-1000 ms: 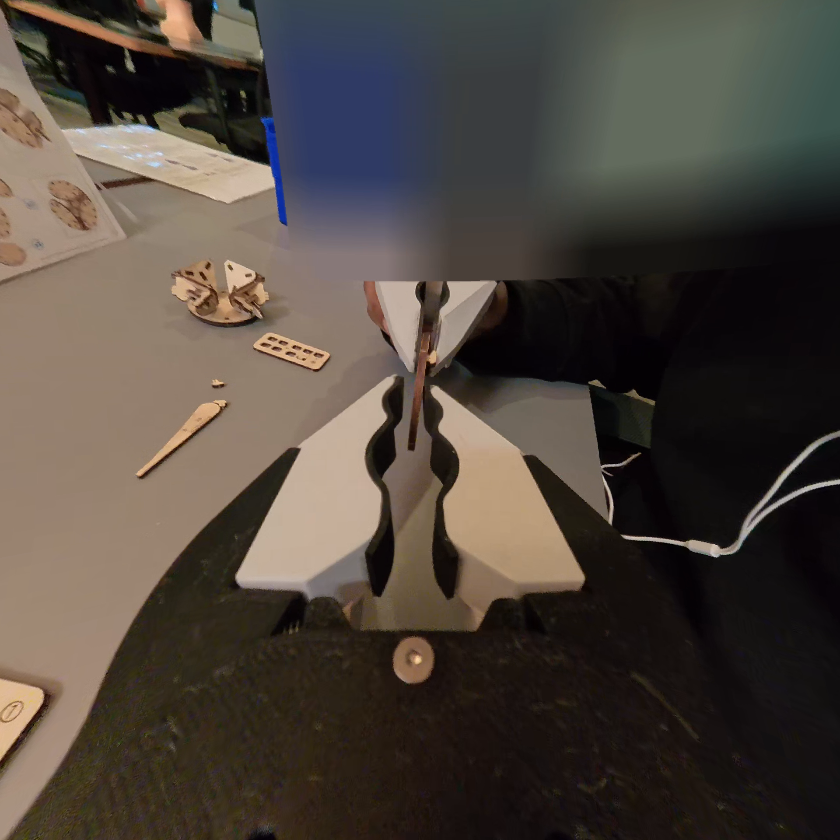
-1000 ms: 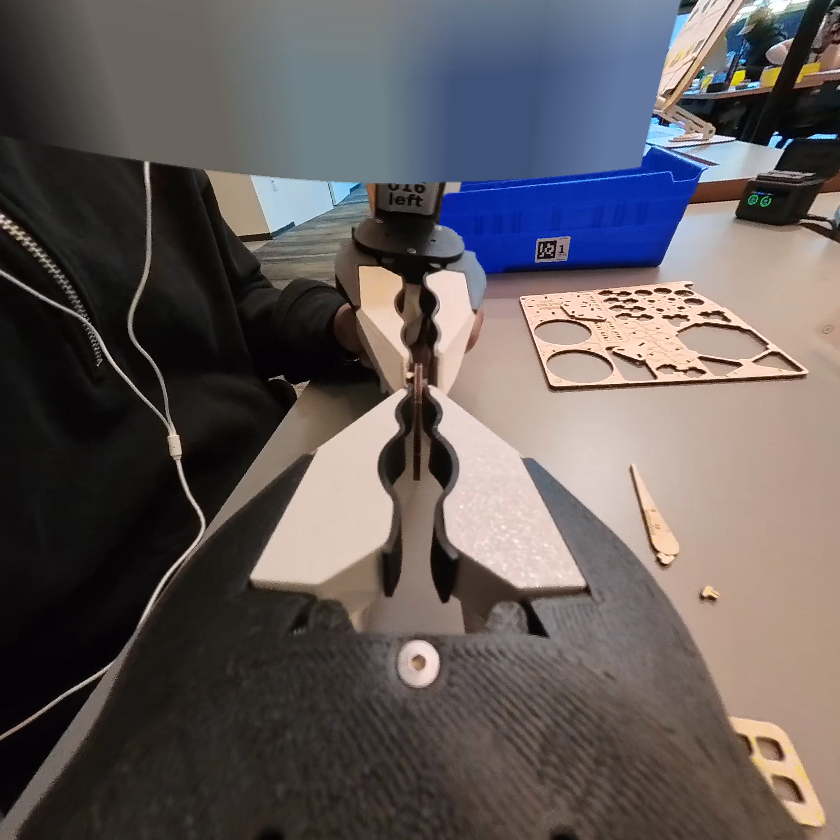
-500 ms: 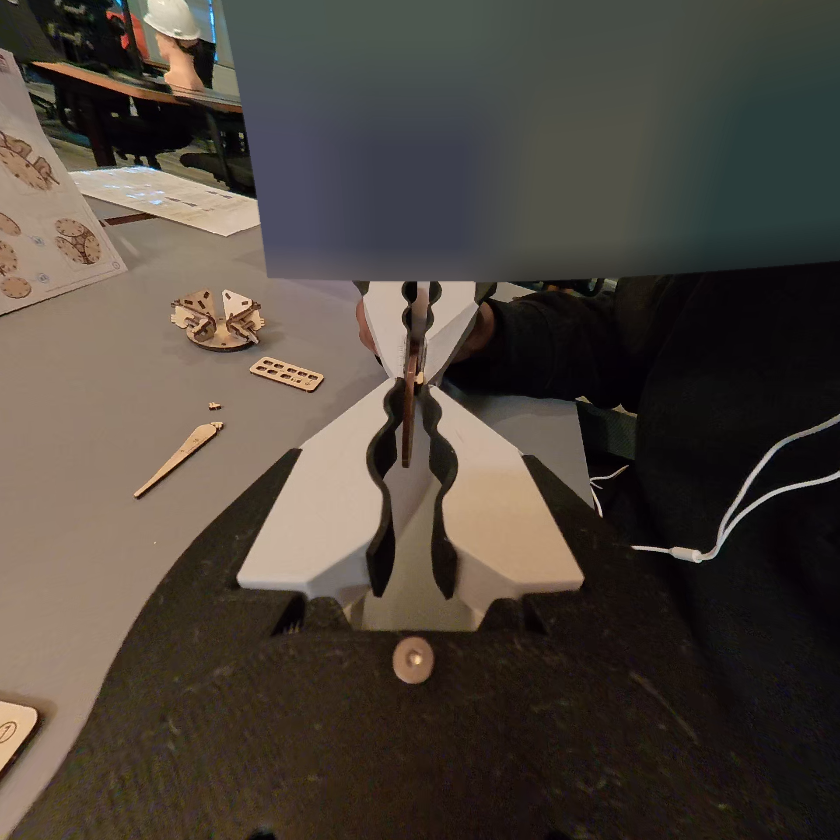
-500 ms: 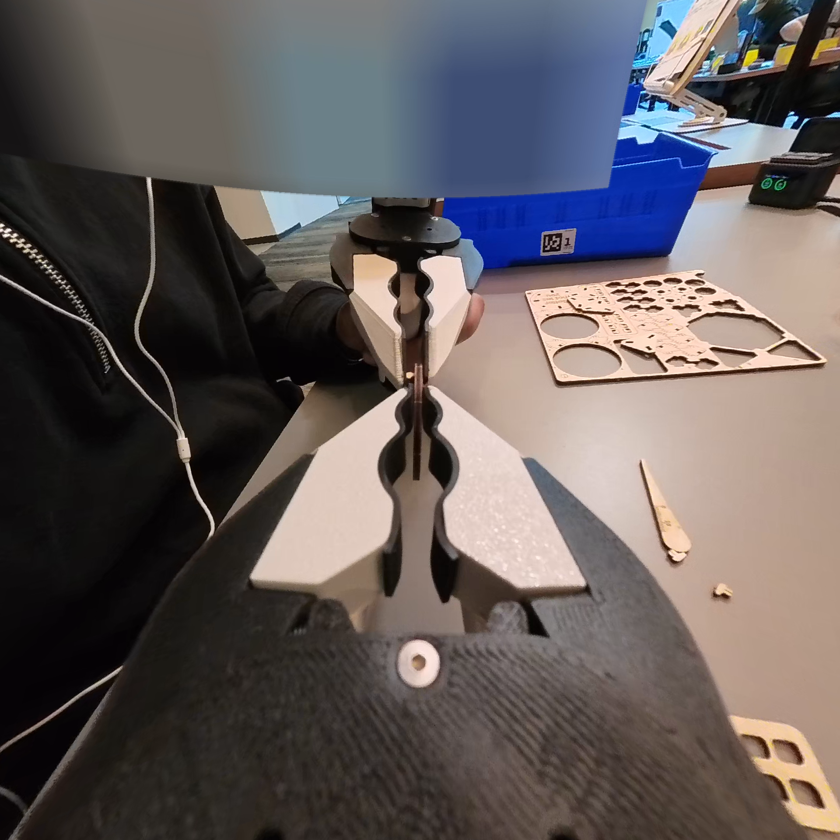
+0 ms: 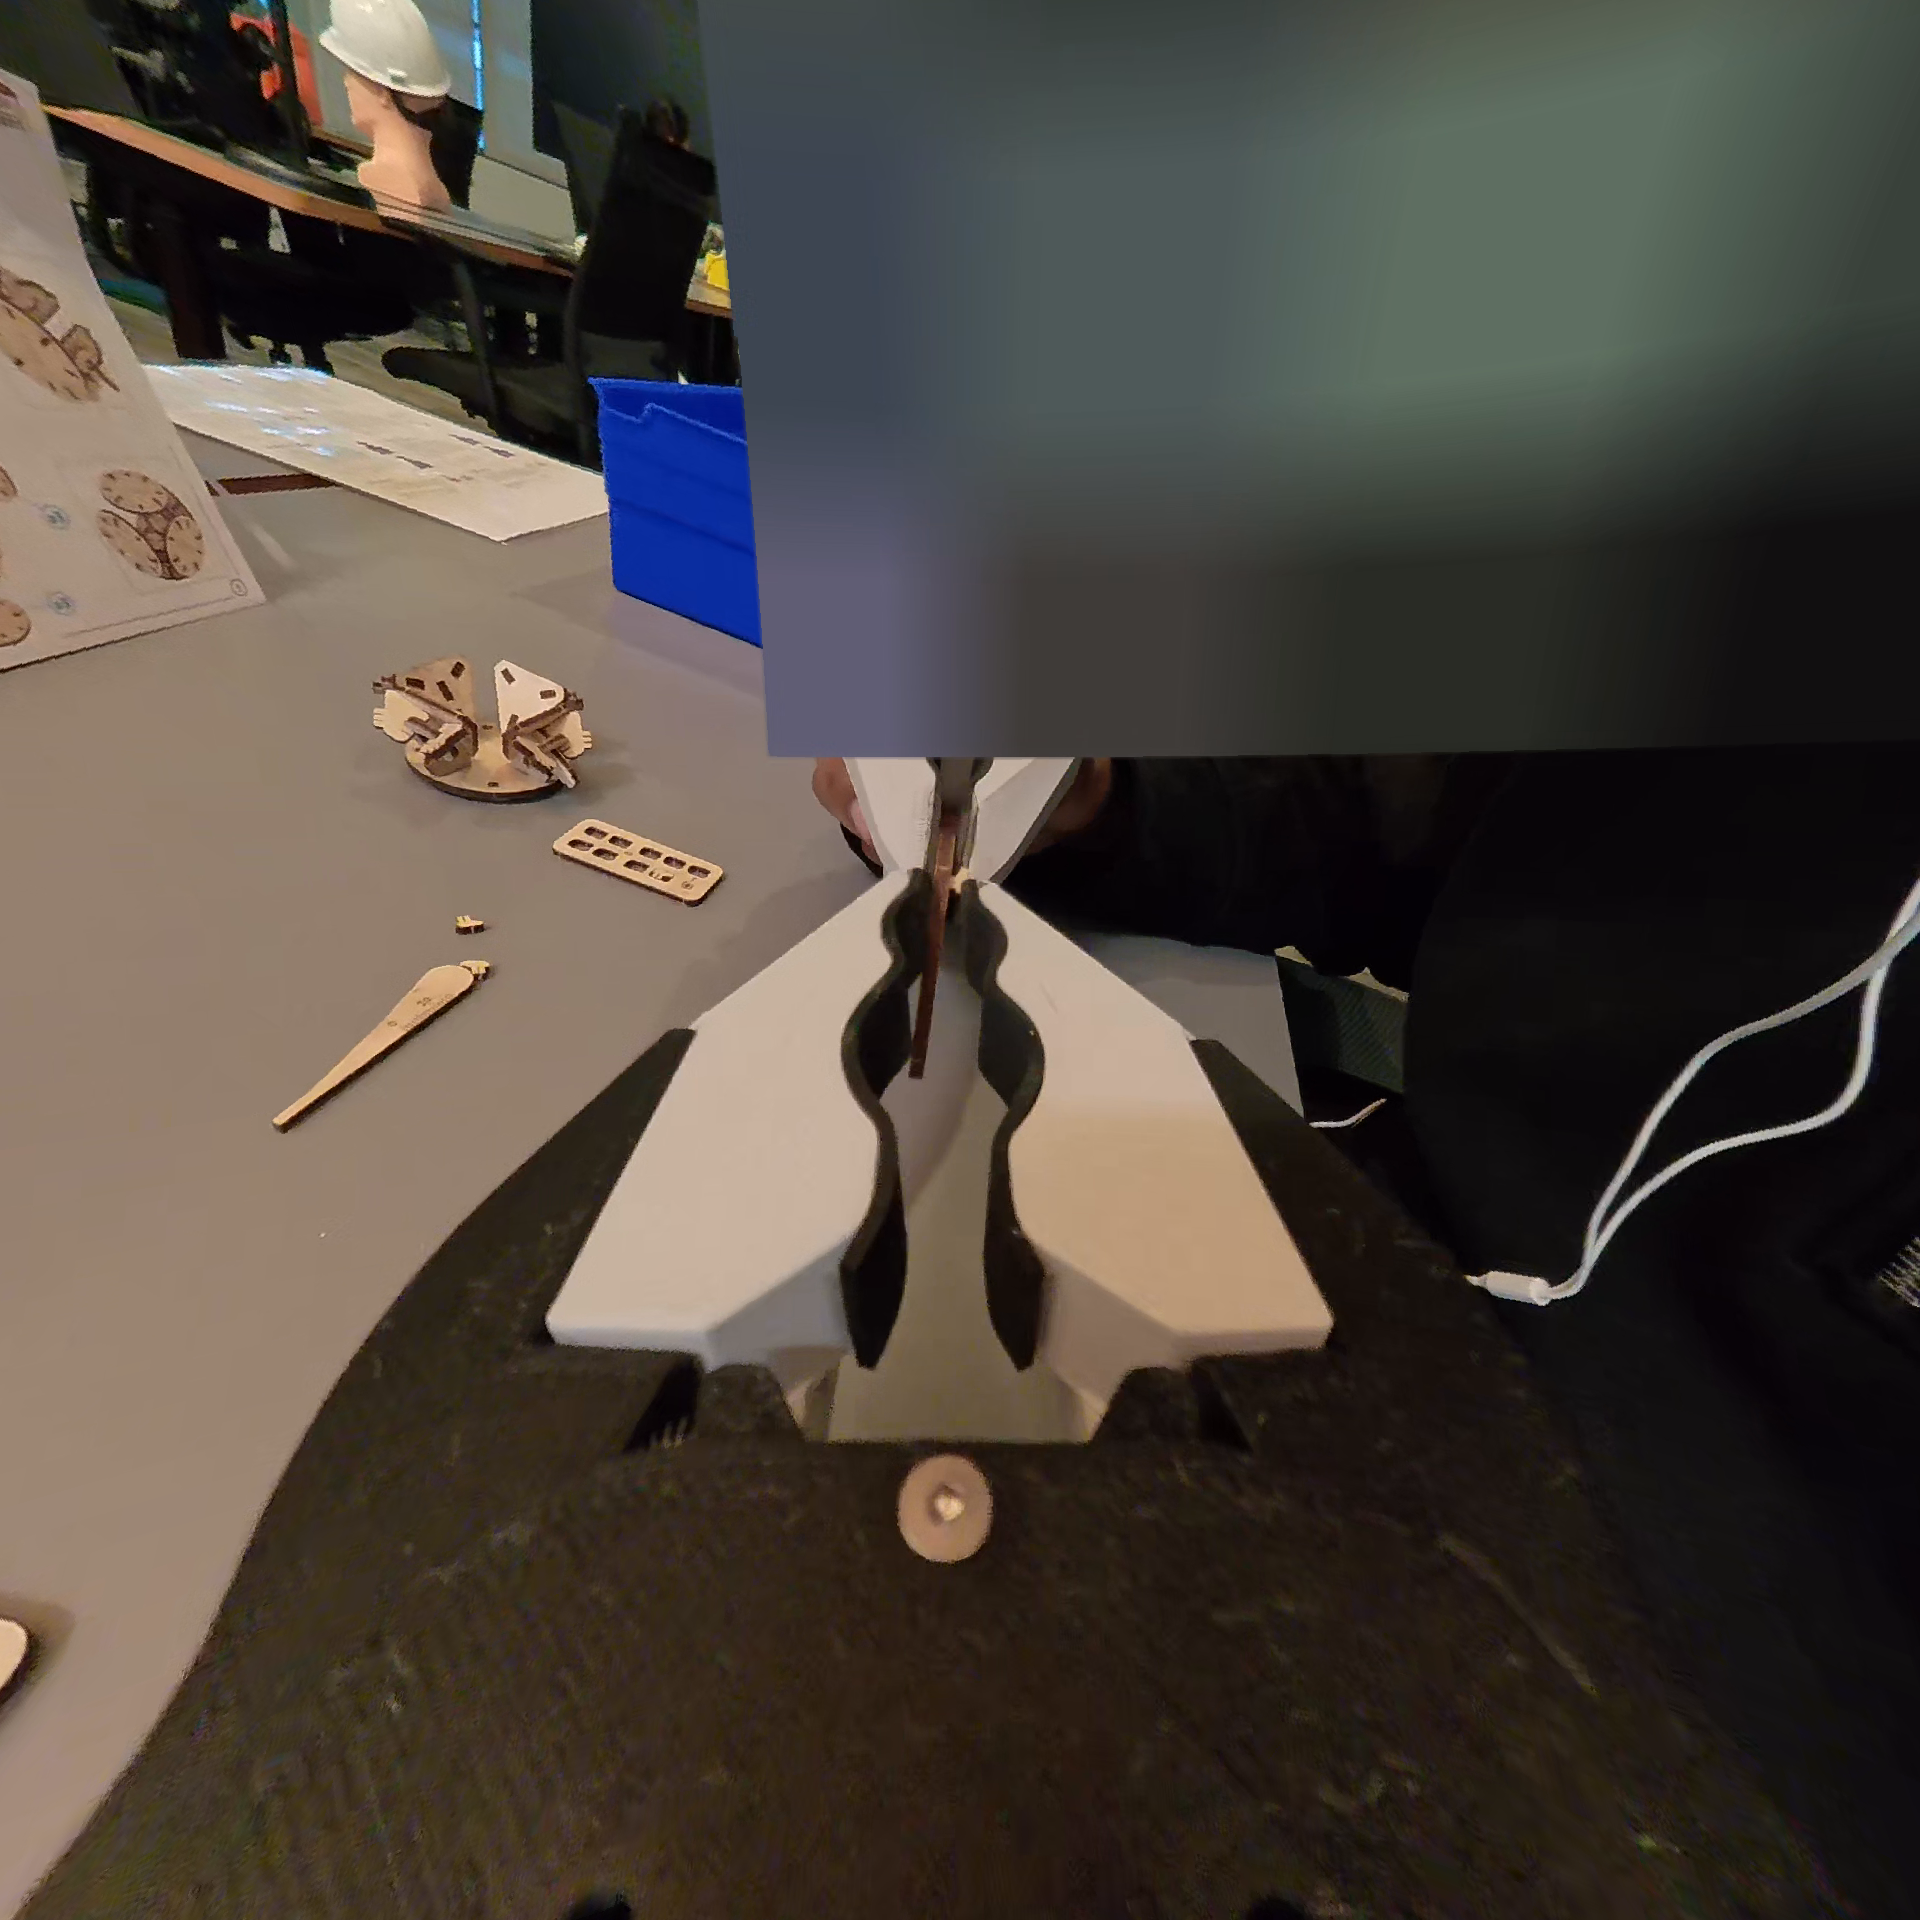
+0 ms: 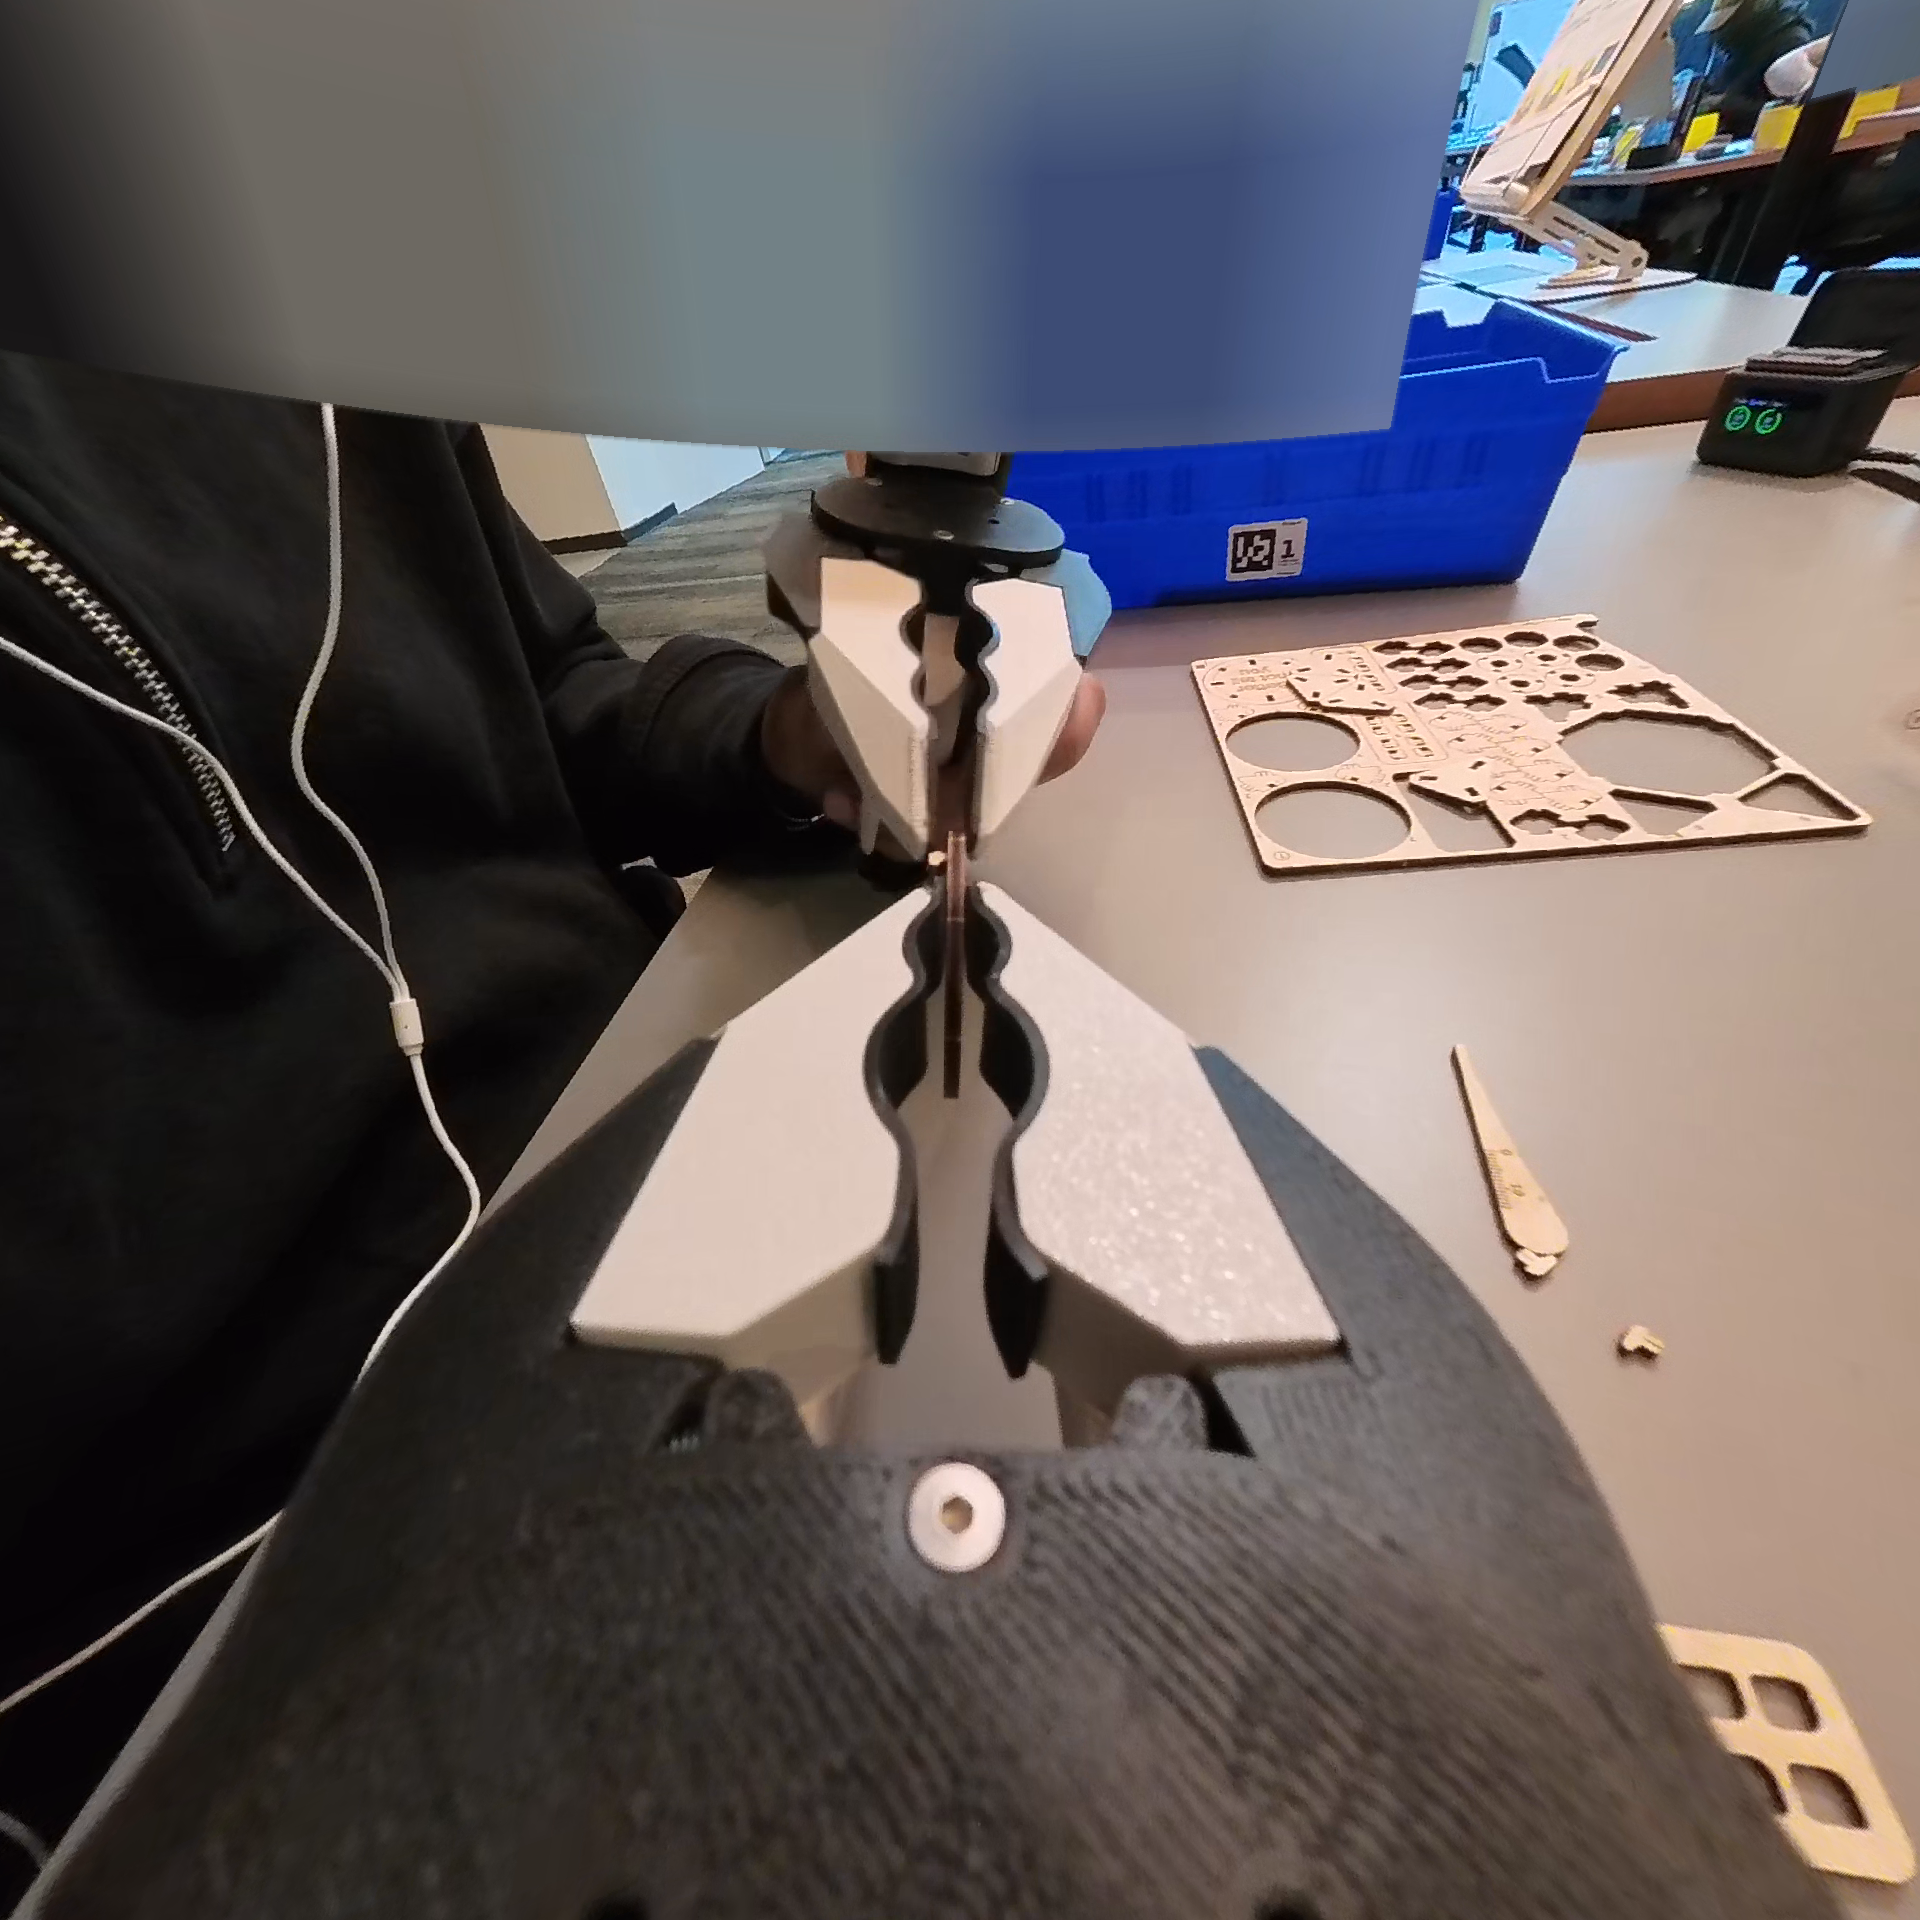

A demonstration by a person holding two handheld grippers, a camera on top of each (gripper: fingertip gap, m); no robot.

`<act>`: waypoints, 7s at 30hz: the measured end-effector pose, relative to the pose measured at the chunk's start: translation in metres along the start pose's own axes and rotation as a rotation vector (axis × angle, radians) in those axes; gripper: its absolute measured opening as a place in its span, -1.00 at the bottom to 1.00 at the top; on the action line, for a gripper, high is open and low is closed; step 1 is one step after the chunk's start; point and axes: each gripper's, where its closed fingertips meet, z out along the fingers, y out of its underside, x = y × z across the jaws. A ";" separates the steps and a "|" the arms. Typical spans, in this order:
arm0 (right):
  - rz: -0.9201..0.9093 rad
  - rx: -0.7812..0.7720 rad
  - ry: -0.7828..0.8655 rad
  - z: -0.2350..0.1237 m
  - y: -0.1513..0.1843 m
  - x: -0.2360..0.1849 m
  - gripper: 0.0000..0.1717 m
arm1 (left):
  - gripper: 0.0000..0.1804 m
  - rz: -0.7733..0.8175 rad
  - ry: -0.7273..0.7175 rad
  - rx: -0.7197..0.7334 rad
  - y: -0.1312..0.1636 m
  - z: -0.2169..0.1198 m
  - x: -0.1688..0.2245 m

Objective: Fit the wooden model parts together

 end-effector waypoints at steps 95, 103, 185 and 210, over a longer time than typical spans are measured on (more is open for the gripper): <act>0.082 0.027 -0.003 0.002 -0.005 0.001 -0.96 | -0.96 -0.043 -0.022 -0.027 0.004 0.000 -0.003; 0.112 0.066 -0.018 -0.002 -0.008 0.003 -0.96 | -0.99 -0.069 -0.005 -0.012 0.004 -0.004 -0.006; -0.081 0.006 -0.013 0.002 -0.001 -0.008 -0.95 | -1.00 0.151 -0.088 -0.133 0.020 0.003 0.002; -0.062 0.052 0.001 -0.002 -0.006 -0.001 -0.83 | -1.00 0.077 -0.050 -0.110 0.017 0.002 0.000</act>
